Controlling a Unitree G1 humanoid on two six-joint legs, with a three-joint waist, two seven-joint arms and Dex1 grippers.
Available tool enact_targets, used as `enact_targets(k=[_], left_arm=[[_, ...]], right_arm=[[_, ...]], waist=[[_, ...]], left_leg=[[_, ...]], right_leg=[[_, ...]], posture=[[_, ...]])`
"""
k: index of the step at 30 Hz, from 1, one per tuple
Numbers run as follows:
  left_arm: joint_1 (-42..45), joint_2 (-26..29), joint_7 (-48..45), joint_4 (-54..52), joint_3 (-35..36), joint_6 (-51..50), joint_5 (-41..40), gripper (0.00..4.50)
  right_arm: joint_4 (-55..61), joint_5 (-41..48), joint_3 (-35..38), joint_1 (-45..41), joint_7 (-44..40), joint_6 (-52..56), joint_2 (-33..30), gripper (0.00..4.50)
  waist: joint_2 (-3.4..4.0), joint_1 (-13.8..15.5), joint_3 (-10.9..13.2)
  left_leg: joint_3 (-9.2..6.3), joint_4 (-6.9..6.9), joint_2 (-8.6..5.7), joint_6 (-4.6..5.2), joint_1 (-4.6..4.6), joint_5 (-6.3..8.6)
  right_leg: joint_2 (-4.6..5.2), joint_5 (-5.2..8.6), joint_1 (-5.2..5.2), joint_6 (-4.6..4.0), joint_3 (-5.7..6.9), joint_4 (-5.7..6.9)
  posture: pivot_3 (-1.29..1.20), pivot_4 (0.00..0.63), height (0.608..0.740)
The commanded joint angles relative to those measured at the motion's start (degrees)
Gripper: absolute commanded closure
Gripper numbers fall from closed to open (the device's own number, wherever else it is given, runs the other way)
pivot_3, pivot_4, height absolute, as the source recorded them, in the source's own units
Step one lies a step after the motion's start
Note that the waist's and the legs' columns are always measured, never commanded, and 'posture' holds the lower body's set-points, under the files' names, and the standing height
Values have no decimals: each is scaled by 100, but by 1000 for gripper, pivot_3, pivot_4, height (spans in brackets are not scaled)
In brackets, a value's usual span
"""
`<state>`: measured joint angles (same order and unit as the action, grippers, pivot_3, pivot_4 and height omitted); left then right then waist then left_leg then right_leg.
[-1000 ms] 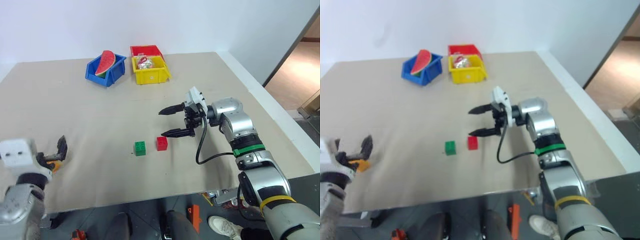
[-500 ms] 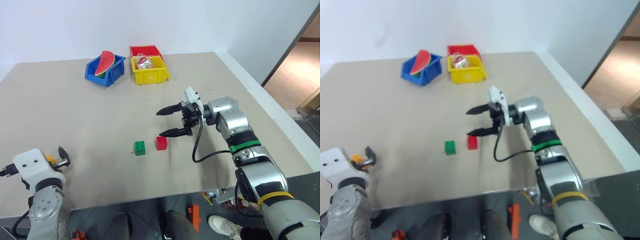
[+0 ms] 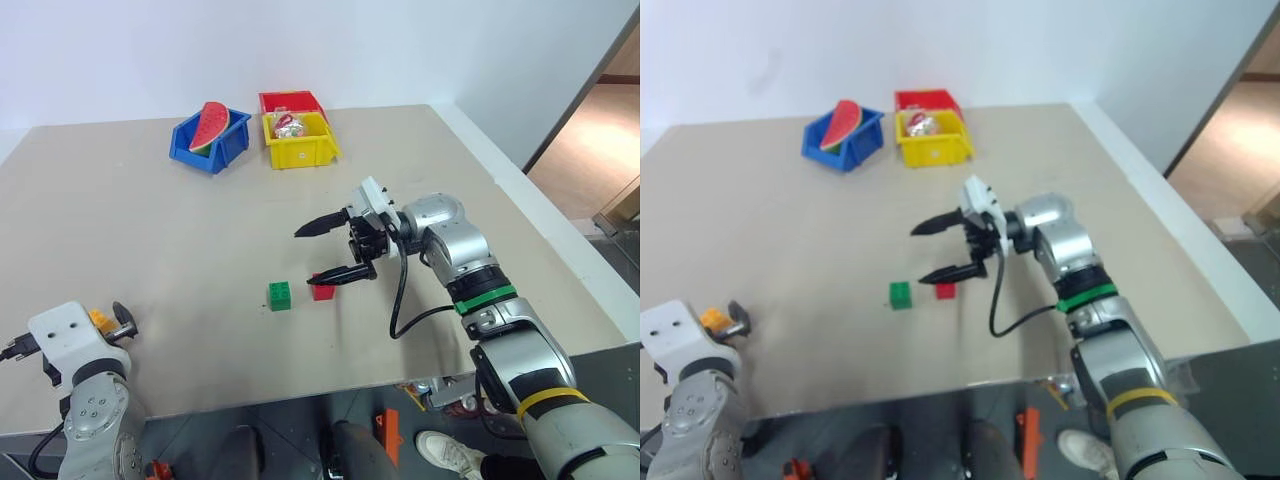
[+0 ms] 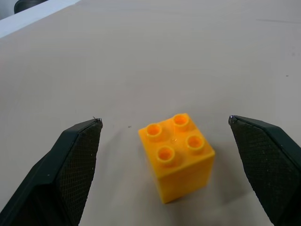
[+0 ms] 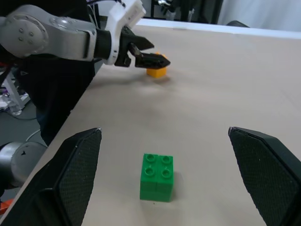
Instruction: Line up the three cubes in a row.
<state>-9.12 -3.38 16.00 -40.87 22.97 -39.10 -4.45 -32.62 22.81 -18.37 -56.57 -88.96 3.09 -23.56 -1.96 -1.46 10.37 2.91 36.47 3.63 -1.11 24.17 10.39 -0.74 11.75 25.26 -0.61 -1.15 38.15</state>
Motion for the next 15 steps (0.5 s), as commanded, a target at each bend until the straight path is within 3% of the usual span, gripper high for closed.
enact_targets(k=[1,14,15], left_arm=[[64,-81,79,-22,11,-57,29,43],[173,-11,41,160,16,-147,-95,43],[192,0,44,186,40,-144,-104,543]], right_arm=[[261,287,-235,-79,-354,-150,-113,0],[216,296,-427,-122,-354,-314,-116,0],[211,284,-419,-118,-354,-317,-126,0]], waist=[[0,1,0],[-2,1,1],[-2,0,1]], left_leg=[[0,0,0,0,1,0],[-1,0,1,0,1,0],[-1,-1,1,0,1,0]], right_leg=[[0,0,0,1,0,0],[0,0,1,-1,1,-1],[0,0,1,-1,1,-1]], posture=[[0,150,740],[0,150,740],[0,150,740]])
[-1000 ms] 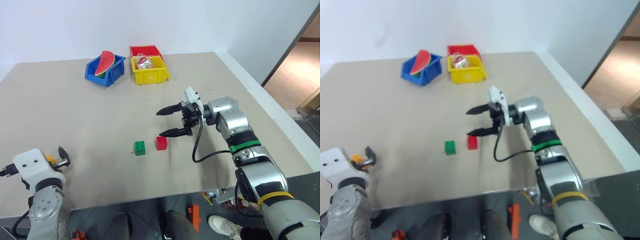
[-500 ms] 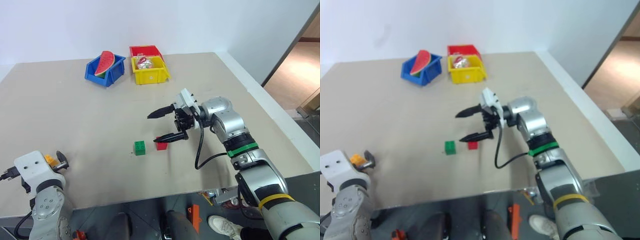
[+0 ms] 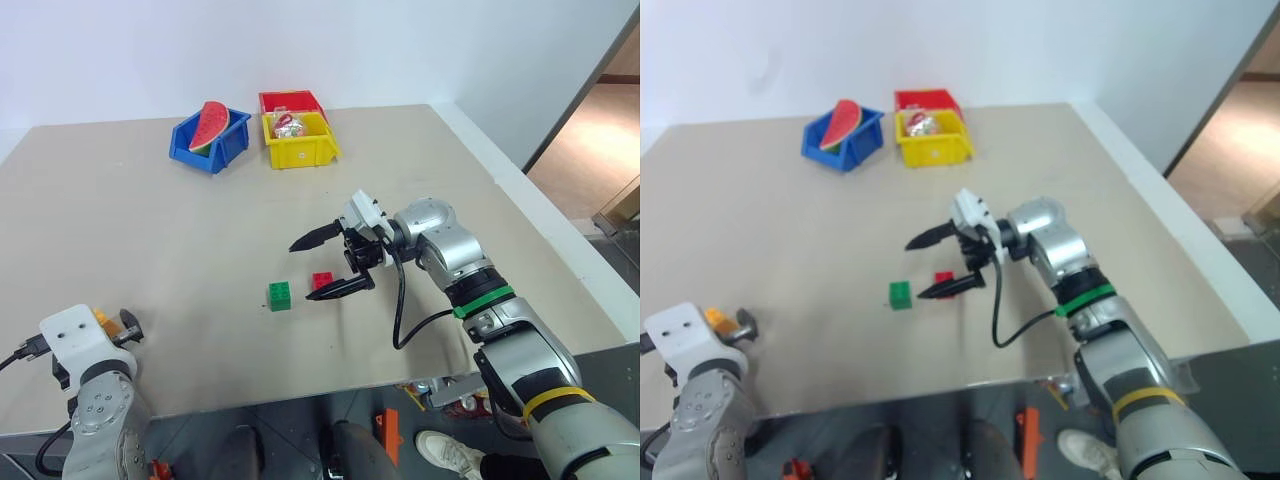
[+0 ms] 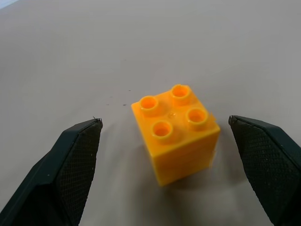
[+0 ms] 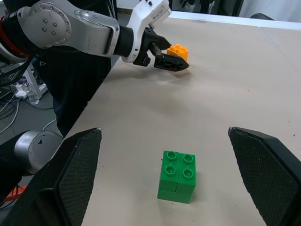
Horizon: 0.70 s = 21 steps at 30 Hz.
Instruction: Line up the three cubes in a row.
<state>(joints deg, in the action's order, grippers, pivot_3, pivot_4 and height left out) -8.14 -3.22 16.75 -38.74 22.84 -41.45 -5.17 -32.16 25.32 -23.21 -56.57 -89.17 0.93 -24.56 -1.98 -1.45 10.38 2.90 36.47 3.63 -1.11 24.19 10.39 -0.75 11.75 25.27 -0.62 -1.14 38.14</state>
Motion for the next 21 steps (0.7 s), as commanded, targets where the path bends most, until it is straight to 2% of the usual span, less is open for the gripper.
enact_targets(k=[1,8,11,17,21], left_arm=[[106,-10,-25,-9,71,93,-35,745],[135,168,-152,145,267,172,-64,3172],[56,297,-393,157,284,169,-136,3229],[-185,1095,-1384,267,173,285,-342,3229],[-92,1514,-2096,475,250,417,-773,3229]], right_arm=[[162,26,70,-114,-333,-102,-32,0],[184,-18,104,-78,-333,-110,-76,0],[182,-41,120,-67,-333,-123,-72,0],[157,-104,192,-70,-333,-150,-35,0],[133,-164,279,-75,-333,-142,-2,0]], waist=[[0,0,0],[0,0,0],[-1,0,0],[0,1,0],[0,3,0]], left_leg=[[0,0,0,0,0,0],[-1,0,0,0,0,0],[-1,0,0,0,0,0],[-1,-2,1,-1,0,0],[0,-2,2,0,0,0]], right_leg=[[0,0,0,0,1,0],[0,0,0,0,1,0],[0,-1,0,1,2,0],[-1,9,2,-14,2,0],[0,10,3,-17,1,0]], posture=[[0,150,740],[0,150,740],[0,150,740],[0,150,740],[0,150,740]])
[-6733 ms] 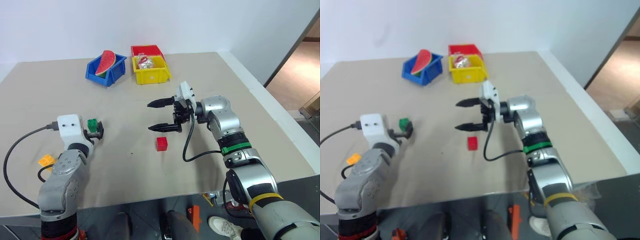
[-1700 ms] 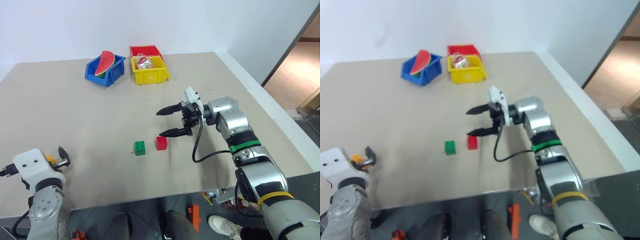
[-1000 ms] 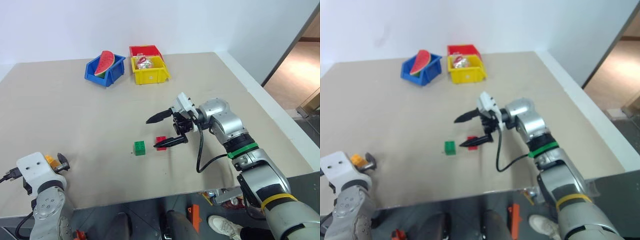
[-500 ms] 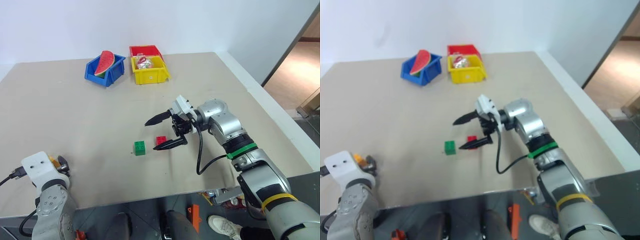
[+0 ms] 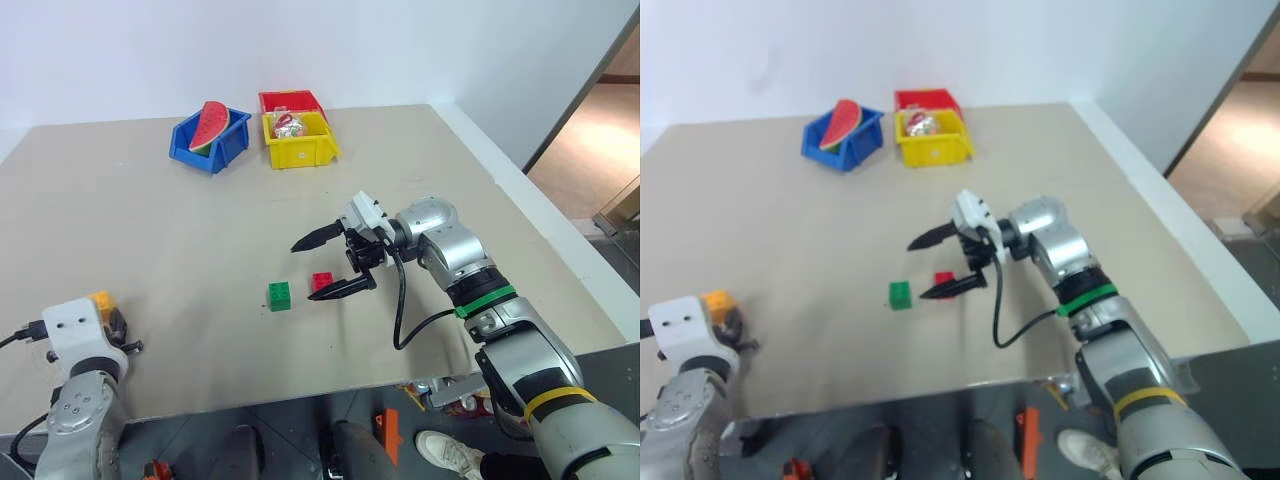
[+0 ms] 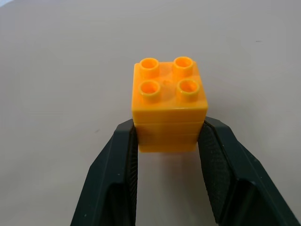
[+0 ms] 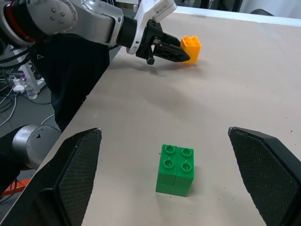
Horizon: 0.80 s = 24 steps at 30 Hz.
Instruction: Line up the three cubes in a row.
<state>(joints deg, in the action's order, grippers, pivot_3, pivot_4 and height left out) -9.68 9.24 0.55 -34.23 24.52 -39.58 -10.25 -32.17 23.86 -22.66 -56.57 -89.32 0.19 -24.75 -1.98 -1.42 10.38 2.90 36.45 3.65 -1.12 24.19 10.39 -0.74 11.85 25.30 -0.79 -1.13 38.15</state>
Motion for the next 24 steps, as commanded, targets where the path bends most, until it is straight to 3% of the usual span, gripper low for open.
enact_targets(k=[1,4,12,18,24], left_arm=[[64,573,-816,130,-27,324,-280,3229],[138,1370,-1921,420,-364,633,-462,3229],[371,2827,-4489,1105,-1315,1708,-821,3229],[1024,3410,-5630,2130,-1615,2351,-869,3229],[1831,3637,-6477,2943,-2042,2664,-844,3229]], right_arm=[[145,-35,240,-67,-318,-61,18,0],[176,-78,281,-45,-318,-28,6,0],[136,-224,386,-74,-306,-36,-7,0],[200,-283,513,-52,-261,76,-35,0],[290,-277,612,-15,-194,292,-45,0]], waist=[[0,0,0],[-1,1,1],[0,5,2],[2,12,3],[6,16,5]], left_leg=[[0,0,0,0,0,0],[-2,-2,3,0,0,0],[11,-9,7,-11,2,7],[3,-20,17,-11,1,7],[5,-25,20,-11,3,7]], right_leg=[[0,0,0,-1,0,0],[-1,3,3,-7,4,0],[4,11,8,-14,1,-4],[-3,20,12,-28,14,-1],[-7,21,14,-27,18,0]], posture=[[0,150,740],[0,150,740],[0,150,740],[0,150,740],[0,150,740]])
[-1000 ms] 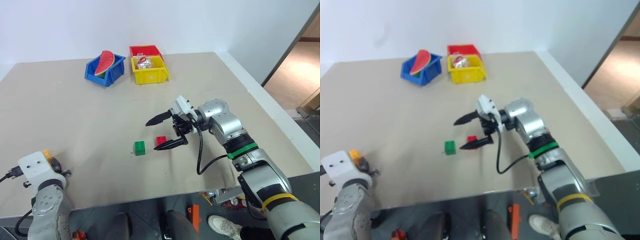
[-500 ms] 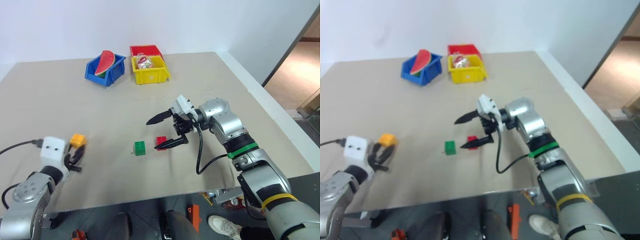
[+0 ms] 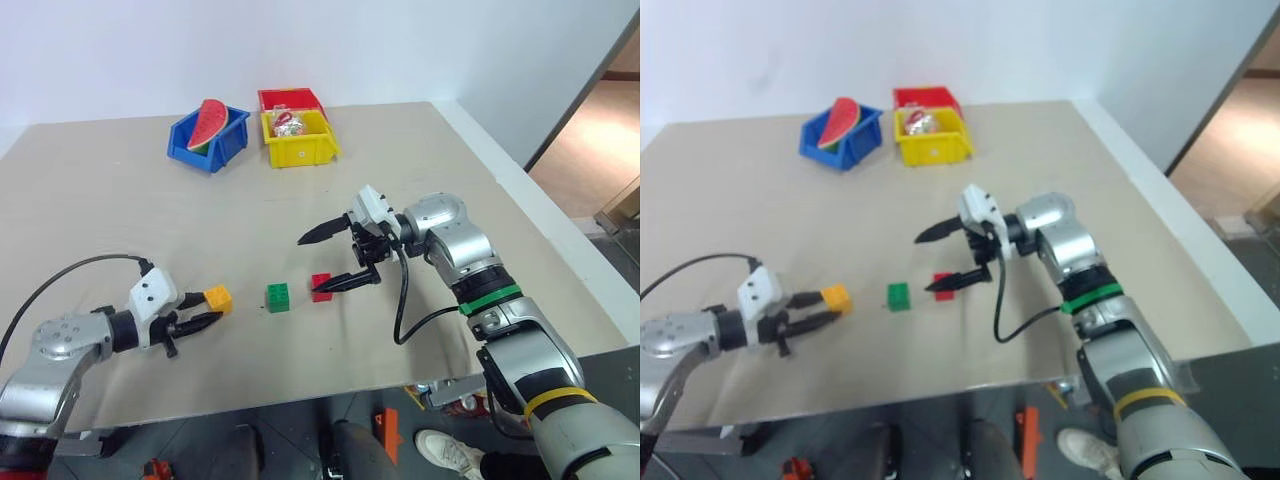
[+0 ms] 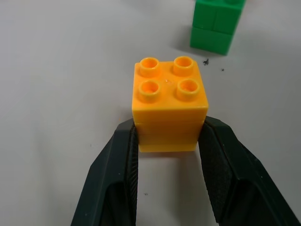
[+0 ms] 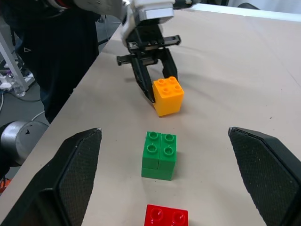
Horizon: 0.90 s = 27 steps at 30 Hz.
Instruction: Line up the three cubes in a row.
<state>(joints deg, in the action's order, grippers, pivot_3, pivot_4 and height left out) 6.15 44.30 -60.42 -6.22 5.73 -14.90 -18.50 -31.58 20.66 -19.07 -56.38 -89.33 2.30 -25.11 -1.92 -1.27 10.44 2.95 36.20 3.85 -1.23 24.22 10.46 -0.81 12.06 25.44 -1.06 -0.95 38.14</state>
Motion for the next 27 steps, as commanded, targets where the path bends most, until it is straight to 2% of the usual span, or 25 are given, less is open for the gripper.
enact_targets(k=[1,3,12,27], left_arm=[[330,145,-486,196,-237,211,-15,3229],[481,129,-618,317,-354,292,27,3229],[957,86,-929,858,-703,627,223,3229],[766,369,-1173,810,-562,679,84,3229]], right_arm=[[227,39,273,-39,-167,116,0,0],[192,16,318,-63,-115,175,33,0],[225,-107,402,-17,-45,173,56,0],[363,-182,453,100,-85,212,-78,0]], waist=[[0,1,0],[0,-1,0],[0,-3,0],[1,-18,0]], left_leg=[[1,0,-1,0,0,0],[3,0,-2,0,2,0],[-1,-1,0,0,0,3],[0,-2,7,0,-3,3]], right_leg=[[1,-2,0,6,-2,0],[3,-11,-1,30,-4,-1],[-4,-9,0,30,-3,5],[-11,-8,1,29,-5,5]], posture=[[0,150,740],[0,150,740],[0,150,740],[0,150,740]])
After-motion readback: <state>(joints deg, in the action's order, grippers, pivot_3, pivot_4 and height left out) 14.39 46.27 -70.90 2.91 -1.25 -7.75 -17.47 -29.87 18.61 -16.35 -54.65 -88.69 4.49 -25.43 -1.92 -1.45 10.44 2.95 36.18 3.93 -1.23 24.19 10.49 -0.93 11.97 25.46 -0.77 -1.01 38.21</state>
